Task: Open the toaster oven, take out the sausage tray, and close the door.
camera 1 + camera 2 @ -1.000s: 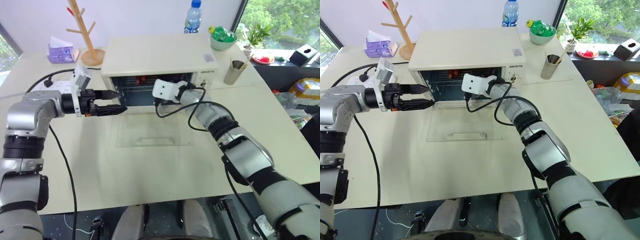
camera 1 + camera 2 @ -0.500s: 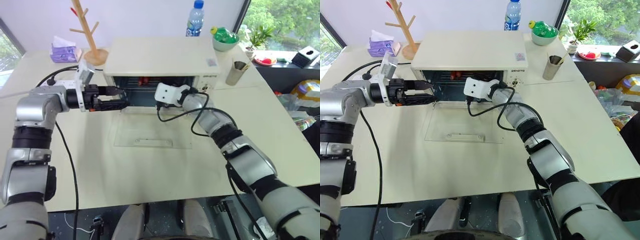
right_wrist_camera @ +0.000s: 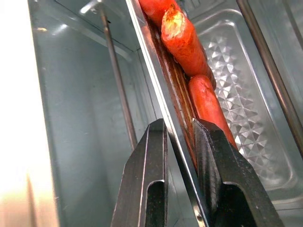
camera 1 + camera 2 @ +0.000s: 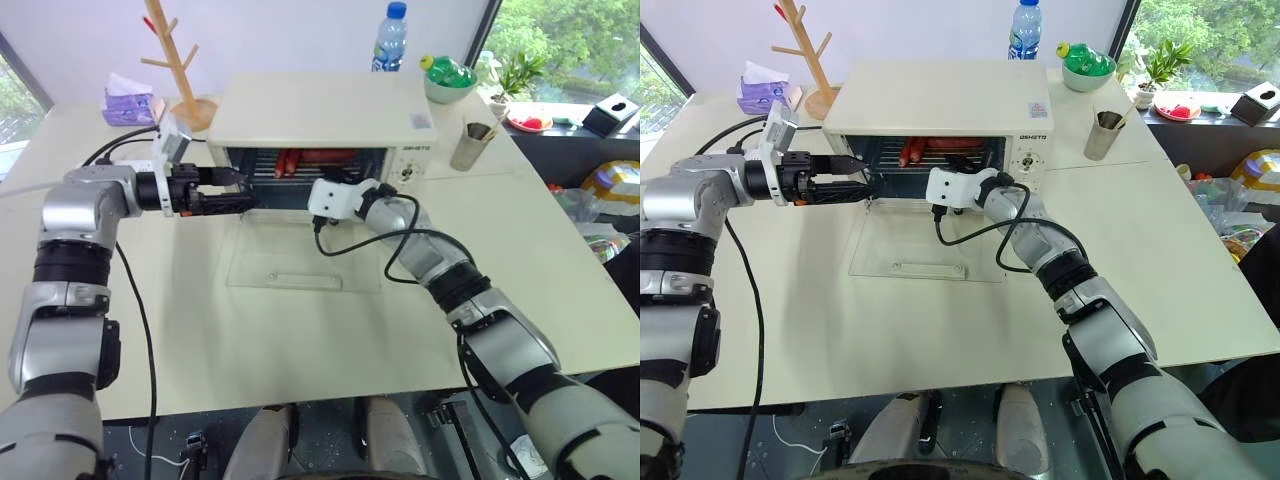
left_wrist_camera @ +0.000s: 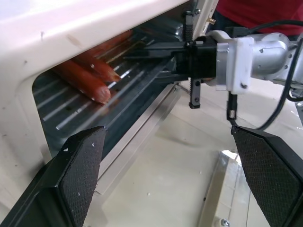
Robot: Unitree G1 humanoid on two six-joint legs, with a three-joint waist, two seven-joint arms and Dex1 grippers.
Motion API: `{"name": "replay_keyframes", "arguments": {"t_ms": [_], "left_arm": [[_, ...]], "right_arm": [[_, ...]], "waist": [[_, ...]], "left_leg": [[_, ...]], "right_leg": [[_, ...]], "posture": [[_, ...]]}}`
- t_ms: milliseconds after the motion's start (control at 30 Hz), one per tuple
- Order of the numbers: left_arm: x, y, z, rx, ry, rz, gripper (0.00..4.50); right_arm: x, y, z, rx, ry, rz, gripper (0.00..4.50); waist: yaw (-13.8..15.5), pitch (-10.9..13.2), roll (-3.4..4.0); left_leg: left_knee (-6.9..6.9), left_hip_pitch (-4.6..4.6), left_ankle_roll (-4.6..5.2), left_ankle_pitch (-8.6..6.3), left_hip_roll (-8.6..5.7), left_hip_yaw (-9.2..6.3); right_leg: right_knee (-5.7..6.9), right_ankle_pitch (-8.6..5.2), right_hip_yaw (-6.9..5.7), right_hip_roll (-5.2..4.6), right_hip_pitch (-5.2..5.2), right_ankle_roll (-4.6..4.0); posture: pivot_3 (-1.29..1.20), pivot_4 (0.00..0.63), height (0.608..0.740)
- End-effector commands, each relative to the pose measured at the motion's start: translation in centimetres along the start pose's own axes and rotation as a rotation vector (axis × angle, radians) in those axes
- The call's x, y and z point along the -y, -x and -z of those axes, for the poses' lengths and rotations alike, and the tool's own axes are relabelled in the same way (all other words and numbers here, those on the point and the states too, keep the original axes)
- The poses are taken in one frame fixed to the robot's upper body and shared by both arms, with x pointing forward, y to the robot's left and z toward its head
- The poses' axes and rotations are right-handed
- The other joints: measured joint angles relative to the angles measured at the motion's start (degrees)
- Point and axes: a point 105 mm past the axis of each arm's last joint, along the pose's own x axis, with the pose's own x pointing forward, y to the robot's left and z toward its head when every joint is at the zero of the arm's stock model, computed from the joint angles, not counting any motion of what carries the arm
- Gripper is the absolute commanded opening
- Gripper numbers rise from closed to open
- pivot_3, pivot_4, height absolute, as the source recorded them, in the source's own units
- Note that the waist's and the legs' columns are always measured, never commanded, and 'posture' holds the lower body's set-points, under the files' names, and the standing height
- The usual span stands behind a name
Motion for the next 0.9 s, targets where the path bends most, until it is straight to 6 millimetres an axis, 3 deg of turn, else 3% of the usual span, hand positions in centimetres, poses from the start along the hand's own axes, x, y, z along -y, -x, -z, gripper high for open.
{"name": "replay_keyframes", "arguments": {"t_ms": [33,367,900], "left_arm": [[-0.2,0.5,-2.5,0.042,-0.084,-0.03,4.5],[-0.4,0.6,-2.4,0.04,-0.08,-0.028,4.5],[-0.6,0.8,-2.4,0.035,-0.086,-0.03,4.5]], "right_arm": [[-0.4,0.6,-2.8,0.091,0.092,-0.056,0.36],[-1.3,3.5,-1.9,0.063,0.088,-0.065,0.36],[-1.7,6.0,-1.2,0.044,0.068,-0.053,0.25]], "waist": [[0.0,0.0,0.0],[0.1,0.0,-0.01],[1.5,0.0,-0.02]], "left_leg": [[0.0,0.0,0.0,0.0,0.0,0.0],[0.01,0.0,0.05,-0.03,0.01,0.01],[0.04,-0.01,0.07,-0.04,0.0,0.02]], "right_leg": [[0.0,0.0,0.0,0.01,0.0,0.0],[0.01,0.0,0.0,0.01,0.0,0.0],[-0.09,0.0,-0.01,0.01,0.07,0.01]], "posture": [[0.0,0.15,0.736],[0.0,0.15,0.736],[0.0,0.15,0.736]]}}
